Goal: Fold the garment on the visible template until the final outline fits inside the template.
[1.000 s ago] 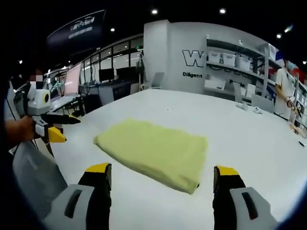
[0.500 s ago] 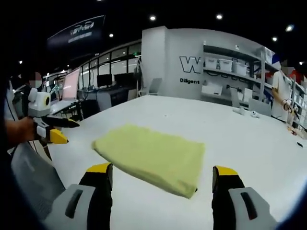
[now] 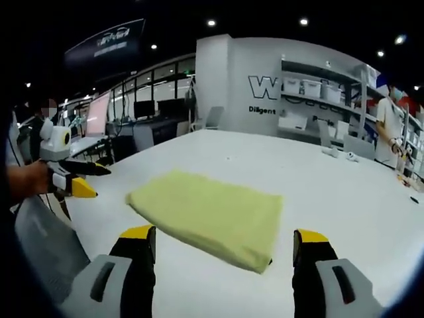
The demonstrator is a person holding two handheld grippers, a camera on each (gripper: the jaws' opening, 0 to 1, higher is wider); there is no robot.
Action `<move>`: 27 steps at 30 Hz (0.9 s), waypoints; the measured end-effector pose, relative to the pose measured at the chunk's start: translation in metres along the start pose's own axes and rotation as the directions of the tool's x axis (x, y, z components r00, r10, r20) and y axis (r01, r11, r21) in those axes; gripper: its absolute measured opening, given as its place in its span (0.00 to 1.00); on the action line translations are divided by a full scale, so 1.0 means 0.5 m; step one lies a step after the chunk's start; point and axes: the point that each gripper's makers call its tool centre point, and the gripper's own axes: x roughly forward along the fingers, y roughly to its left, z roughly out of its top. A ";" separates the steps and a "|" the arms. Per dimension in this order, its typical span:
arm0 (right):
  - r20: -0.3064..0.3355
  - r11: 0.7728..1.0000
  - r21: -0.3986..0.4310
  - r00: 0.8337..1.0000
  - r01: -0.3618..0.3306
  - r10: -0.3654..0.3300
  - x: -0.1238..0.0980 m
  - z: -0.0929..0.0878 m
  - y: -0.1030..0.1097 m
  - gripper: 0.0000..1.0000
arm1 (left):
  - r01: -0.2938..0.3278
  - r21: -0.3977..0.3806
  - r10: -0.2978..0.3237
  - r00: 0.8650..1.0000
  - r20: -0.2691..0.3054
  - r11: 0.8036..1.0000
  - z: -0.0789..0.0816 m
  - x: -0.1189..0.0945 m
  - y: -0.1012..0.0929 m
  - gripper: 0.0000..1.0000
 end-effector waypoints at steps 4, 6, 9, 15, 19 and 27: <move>-0.002 1.000 0.004 1.000 0.004 -0.004 0.000 -0.001 -0.003 0.86 | -0.002 0.003 0.002 1.000 0.003 1.000 0.001 -0.001 0.000 0.94; -0.005 1.000 0.002 1.000 0.004 -0.004 0.000 -0.002 -0.001 0.86 | -0.007 0.002 0.007 1.000 0.001 1.000 -0.001 -0.002 0.002 0.94; -0.010 1.000 -0.001 1.000 0.002 -0.002 0.001 -0.004 0.001 0.86 | -0.009 0.001 0.009 1.000 -0.003 1.000 -0.002 -0.002 0.002 0.94; -0.008 1.000 0.002 1.000 0.004 -0.004 0.001 -0.004 -0.001 0.86 | -0.012 0.010 0.012 1.000 -0.007 1.000 -0.003 0.002 -0.001 0.93; -0.009 1.000 -0.001 1.000 0.002 -0.002 0.001 -0.004 0.000 0.86 | -0.017 0.009 0.018 1.000 -0.015 1.000 -0.007 0.003 0.000 0.93; -0.010 1.000 0.001 1.000 -0.001 0.001 0.002 -0.005 0.000 0.85 | -0.026 0.013 0.027 0.999 -0.035 1.000 -0.016 0.005 0.003 0.92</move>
